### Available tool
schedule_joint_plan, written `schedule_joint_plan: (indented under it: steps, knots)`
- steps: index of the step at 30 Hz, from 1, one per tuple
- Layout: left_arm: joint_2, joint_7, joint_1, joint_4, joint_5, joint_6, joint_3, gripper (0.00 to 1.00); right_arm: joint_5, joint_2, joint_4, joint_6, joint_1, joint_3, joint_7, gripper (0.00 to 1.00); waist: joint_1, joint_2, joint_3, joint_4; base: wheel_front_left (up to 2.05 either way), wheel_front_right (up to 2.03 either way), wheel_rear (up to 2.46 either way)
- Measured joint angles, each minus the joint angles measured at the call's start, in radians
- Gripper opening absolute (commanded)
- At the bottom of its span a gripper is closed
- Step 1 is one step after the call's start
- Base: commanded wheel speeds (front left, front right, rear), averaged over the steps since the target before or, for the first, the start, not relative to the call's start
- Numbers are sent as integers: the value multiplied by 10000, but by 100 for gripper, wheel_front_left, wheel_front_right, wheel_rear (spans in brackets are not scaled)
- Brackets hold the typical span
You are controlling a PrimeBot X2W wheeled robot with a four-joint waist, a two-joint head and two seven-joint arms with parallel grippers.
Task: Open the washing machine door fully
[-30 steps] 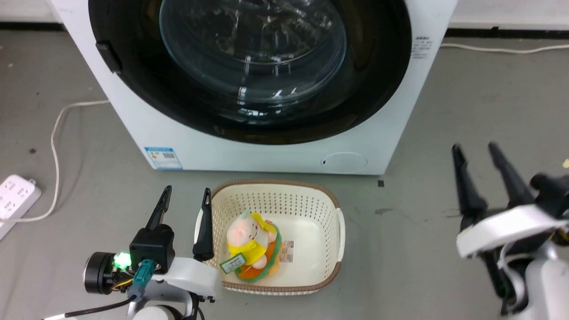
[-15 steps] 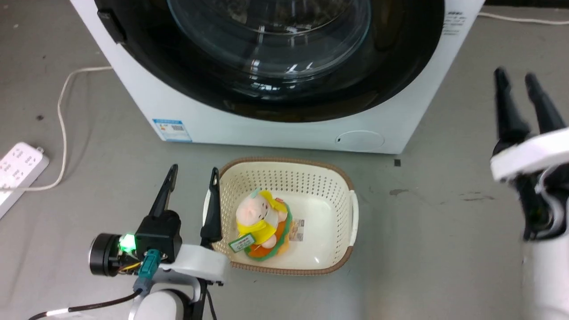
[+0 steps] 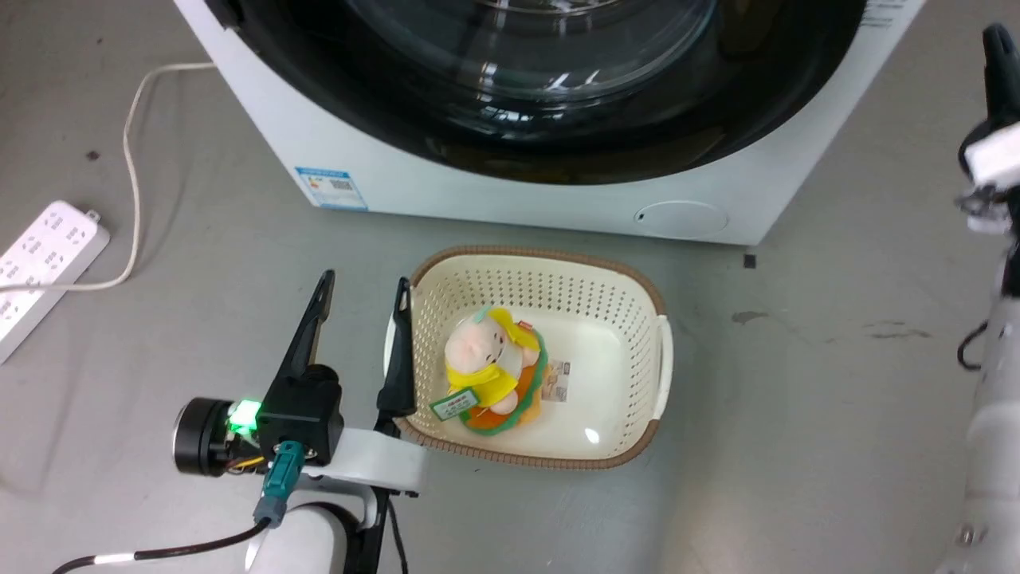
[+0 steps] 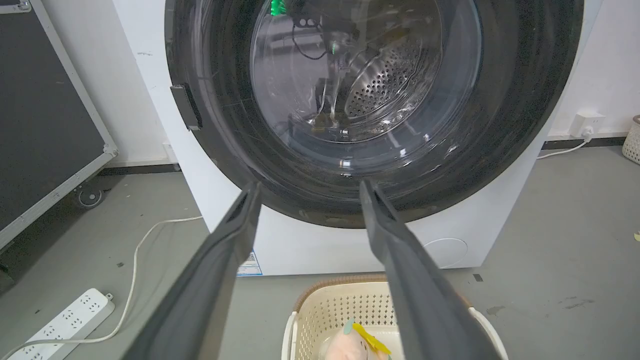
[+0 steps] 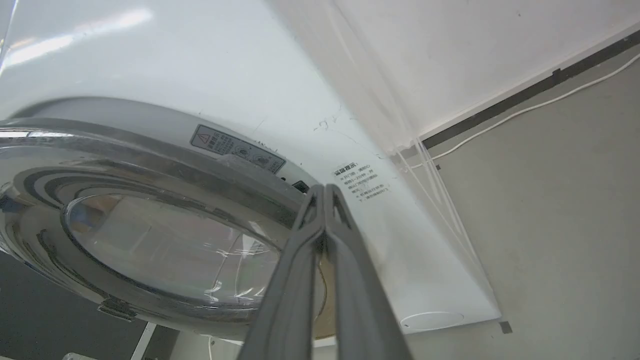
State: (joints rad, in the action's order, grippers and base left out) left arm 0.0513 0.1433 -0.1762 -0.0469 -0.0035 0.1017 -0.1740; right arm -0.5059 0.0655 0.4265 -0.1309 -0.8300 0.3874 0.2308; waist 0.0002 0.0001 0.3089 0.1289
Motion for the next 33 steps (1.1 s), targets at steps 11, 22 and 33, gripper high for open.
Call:
schedule_joint_plan:
  steps: [11,22,33]
  knots:
    - [-8,267,-340,-90,-88,198,-416,100,-418,268,2157,12,-2321,1129,1770,0,-1,0,601,478,0,0,0]
    - [-12,491,-542,-86,-174,364,-757,100,-589,504,3407,13,-3843,1816,2993,0,-1,0,1001,811,0,0,0]
    - [-15,704,-753,-94,-259,543,-1078,100,-656,1074,4629,17,-4909,2573,4374,0,-1,0,1307,1031,0,0,0]
